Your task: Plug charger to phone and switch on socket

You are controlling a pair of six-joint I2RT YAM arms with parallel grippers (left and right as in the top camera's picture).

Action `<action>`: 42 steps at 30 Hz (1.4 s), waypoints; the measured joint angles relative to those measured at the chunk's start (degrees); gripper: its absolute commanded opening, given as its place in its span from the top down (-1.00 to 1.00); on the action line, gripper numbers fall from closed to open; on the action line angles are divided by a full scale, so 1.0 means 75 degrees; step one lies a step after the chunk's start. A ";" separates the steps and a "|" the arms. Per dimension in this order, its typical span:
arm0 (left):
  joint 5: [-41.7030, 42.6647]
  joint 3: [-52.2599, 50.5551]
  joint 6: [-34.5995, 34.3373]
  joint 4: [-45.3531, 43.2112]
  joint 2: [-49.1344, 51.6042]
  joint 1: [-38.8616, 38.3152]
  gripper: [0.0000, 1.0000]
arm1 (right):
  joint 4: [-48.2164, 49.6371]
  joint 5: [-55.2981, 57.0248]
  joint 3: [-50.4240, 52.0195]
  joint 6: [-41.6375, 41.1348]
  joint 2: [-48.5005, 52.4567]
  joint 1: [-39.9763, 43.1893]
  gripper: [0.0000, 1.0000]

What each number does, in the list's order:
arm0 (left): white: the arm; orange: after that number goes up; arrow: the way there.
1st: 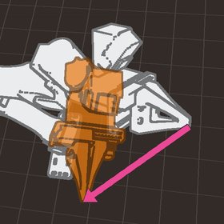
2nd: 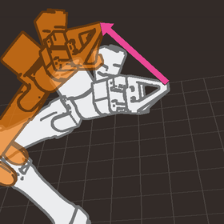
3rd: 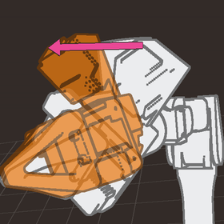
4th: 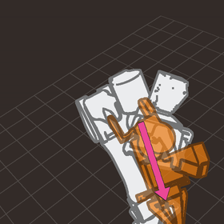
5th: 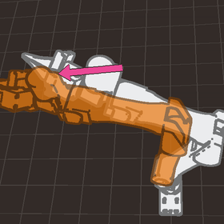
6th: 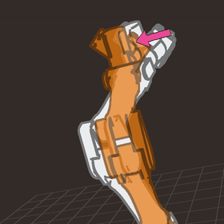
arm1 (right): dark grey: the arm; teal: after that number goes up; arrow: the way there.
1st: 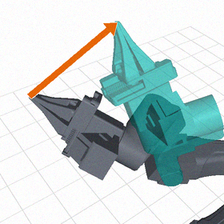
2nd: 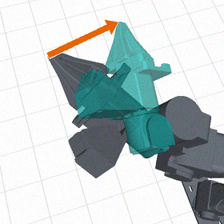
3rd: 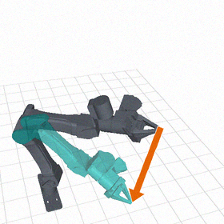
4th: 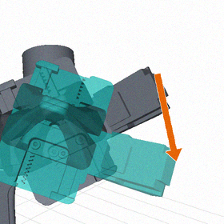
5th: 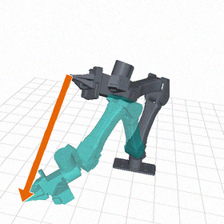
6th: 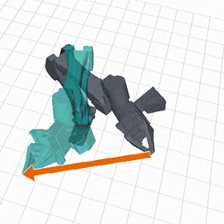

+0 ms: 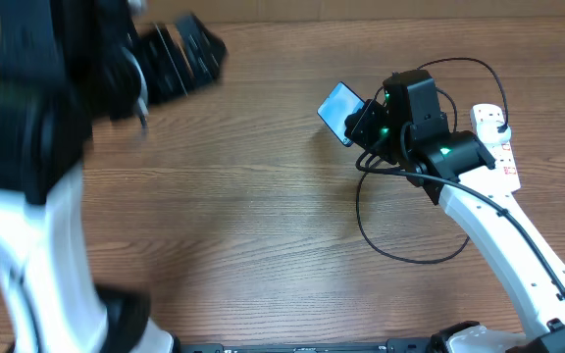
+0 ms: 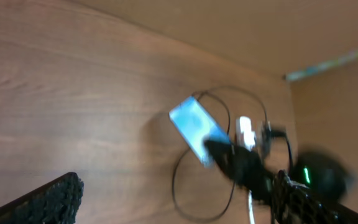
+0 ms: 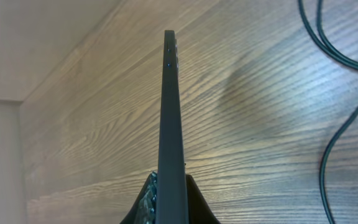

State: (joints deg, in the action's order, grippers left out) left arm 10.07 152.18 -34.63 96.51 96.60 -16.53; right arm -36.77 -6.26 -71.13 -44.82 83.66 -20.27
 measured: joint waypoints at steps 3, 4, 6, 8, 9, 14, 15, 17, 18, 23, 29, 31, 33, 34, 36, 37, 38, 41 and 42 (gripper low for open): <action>-0.1492 -0.1142 -0.0647 0.0023 -0.0845 -0.1215 -1.00 | -0.0125 -0.0082 0.0000 0.0157 -0.0032 0.0000 0.92; -0.2087 -0.1612 -0.0953 0.0020 -0.1049 -0.1588 -1.00 | -0.0201 -0.0111 0.0000 0.0204 -0.0032 0.0000 0.92; -0.3112 -0.2460 -0.1565 0.0052 -0.1236 -0.2127 -1.00 | -0.0329 -0.0131 0.0000 0.0248 -0.0032 0.0000 0.92; -0.4156 -0.3433 -0.2378 0.0009 -0.1253 -0.2477 -0.99 | -0.0411 -0.0134 0.0000 0.0291 -0.0032 0.0000 0.92; -0.4552 -0.3870 -0.2774 -0.0044 -0.1183 -0.2553 -1.00 | -0.0452 -0.0157 0.0000 0.0303 -0.0032 0.0000 0.92; -0.5694 -0.5922 -0.4829 -0.1276 -0.0417 -0.2503 -1.00 | -0.0519 -0.0562 0.0000 0.0326 -0.0044 0.0000 0.92; -0.5727 -0.6158 -0.5053 -0.1518 -0.0280 -0.2471 -1.00 | -0.0525 -0.0659 0.0000 0.0321 -0.0058 0.0000 0.92; -0.5712 -0.6432 -0.5429 -0.1740 0.0085 -0.2381 -1.00 | -0.0548 -0.0854 0.0000 0.0169 -0.0154 0.0000 0.92; -0.5686 -0.6473 -0.5531 -0.1769 0.0210 -0.2372 -1.00 | -0.0560 -0.0903 0.0000 0.0099 -0.0216 0.0000 0.92; -0.5348 -0.6505 -0.5729 -0.1679 0.0717 -0.2189 -0.99 | -0.0868 -0.1113 0.0000 -0.0085 -0.0685 0.0134 0.92; -0.5042 -0.6505 -0.4951 -0.0933 0.0729 -0.1294 -0.99 | -0.2232 -0.1218 0.0000 0.0227 -0.1145 0.1064 0.92; -0.5018 -0.6505 -0.4663 -0.0361 0.0729 -0.0627 -0.99 | -0.2725 -0.1209 0.0000 0.0493 -0.1495 0.1460 0.92; -0.4983 -0.6505 -0.4421 -0.0032 0.0723 0.0117 -1.00 | -0.2879 -0.1186 0.0006 0.0737 -0.1935 0.1679 0.92; -0.4966 -0.6505 -0.4322 -0.0012 0.0723 0.0396 -1.00 | -0.2882 -0.1169 0.0012 0.0836 -0.2194 0.1746 0.92; -0.4864 -0.6505 -0.4057 -0.0006 0.0702 0.0959 -1.00 | -0.2774 -0.1093 0.0052 0.1014 -0.2821 0.1804 0.92; -0.4762 -0.6510 -0.3899 -0.0009 0.0667 0.1177 -1.00 | -0.2623 -0.1067 0.0149 0.1064 -0.3177 0.1804 0.92; -0.4692 -0.6537 -0.3751 -0.0032 0.0612 0.1320 -1.00 | -0.2425 -0.1055 0.0286 0.1081 -0.3477 0.1804 0.92; -0.4403 -0.6875 -0.3340 -0.0370 0.0201 0.1507 -1.00 | -0.1434 -0.1052 0.1183 0.0901 -0.4357 0.1804 0.92; -0.4275 -0.7120 -0.3206 -0.0603 -0.0029 0.1507 -1.00 | -0.1049 -0.1078 0.1603 0.0729 -0.4570 0.1804 0.92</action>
State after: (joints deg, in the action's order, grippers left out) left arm -22.00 98.78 -58.67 91.98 96.38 -5.23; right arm -44.64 -14.35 -59.11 -39.35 49.39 -6.74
